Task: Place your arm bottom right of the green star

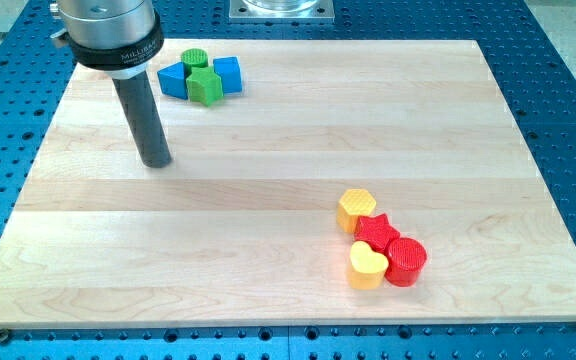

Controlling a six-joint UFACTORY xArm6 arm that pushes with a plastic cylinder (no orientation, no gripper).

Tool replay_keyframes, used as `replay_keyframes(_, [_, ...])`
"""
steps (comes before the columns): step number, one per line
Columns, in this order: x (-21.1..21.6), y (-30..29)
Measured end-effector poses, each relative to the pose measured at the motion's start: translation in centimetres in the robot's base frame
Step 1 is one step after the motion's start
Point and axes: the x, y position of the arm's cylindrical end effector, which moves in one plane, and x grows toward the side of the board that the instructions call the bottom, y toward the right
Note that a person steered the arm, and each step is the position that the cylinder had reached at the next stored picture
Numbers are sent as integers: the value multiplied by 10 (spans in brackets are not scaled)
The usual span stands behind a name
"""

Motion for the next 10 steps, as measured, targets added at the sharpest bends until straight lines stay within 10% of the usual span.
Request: replay_keyframes(10, [-5,23])
